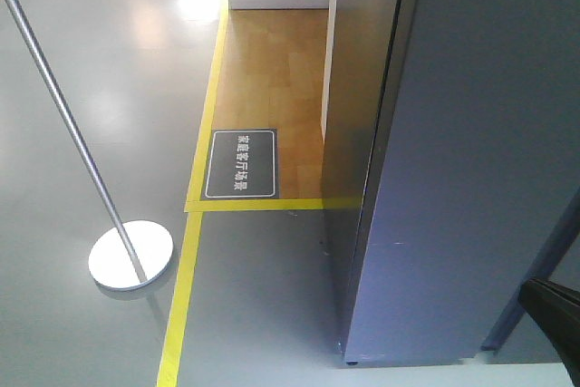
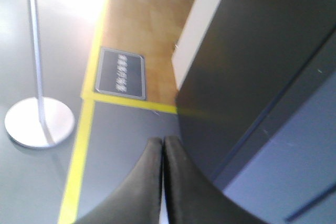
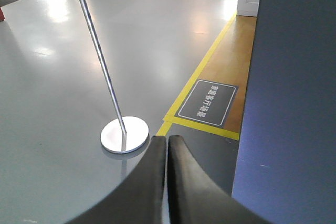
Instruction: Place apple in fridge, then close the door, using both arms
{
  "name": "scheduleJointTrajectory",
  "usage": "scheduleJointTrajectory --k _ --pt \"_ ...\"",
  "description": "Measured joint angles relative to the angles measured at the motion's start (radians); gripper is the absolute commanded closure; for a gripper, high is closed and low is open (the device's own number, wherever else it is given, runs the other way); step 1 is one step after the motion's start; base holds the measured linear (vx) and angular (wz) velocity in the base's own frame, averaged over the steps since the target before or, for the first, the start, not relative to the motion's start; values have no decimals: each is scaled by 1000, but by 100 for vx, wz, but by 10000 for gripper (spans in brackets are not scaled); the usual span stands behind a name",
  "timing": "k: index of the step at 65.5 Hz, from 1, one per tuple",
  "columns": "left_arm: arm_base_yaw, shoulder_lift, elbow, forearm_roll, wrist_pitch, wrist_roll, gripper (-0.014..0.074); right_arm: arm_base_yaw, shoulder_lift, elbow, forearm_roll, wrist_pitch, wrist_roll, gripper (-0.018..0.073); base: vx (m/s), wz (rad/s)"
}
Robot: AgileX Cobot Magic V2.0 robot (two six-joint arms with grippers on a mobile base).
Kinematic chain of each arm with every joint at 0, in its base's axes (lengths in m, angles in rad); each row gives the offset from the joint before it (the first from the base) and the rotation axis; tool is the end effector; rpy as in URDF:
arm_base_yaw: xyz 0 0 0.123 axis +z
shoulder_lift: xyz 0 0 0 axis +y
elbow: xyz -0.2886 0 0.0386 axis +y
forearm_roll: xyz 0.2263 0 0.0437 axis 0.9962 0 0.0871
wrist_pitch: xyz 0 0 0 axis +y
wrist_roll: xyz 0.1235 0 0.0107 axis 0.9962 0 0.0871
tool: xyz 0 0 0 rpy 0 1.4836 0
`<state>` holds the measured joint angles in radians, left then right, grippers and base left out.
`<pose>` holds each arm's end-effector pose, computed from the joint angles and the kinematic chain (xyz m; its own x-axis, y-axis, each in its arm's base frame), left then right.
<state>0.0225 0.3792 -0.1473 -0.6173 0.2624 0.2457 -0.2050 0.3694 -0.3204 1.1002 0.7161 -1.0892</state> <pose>0.0915 -0.0166 0.2129 -0.3716 -0.3523 -0.8589 -0.0118 0.9269 -0.3751 0.0811 0.0573 0.2624 -0.2804 -0.0340 -0.9593 -0.4092 0.9082 0.0874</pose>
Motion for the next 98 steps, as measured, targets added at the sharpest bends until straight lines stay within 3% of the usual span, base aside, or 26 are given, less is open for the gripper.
scheduleJointTrajectory --k 8,15,23,31,41,98 --pt "0 -75 47 163 -44 -159 603 0 0 0 0 0 0 562 0 0" --pt "0 -157 118 231 -117 -235 603 0 0 0 0 0 0 562 0 0" --pt "0 -262 170 282 -130 -251 603 0 0 0 0 0 0 562 0 0" --pt "0 -363 171 413 -115 -253 603 0 0 0 0 0 0 562 0 0" --pt "3 -391 171 503 -117 -255 603 0 -1 1 0 4 0 562 0 0" --pt "8 -391 171 525 -118 -258 603 0 -1 1 1 7 0 562 0 0"
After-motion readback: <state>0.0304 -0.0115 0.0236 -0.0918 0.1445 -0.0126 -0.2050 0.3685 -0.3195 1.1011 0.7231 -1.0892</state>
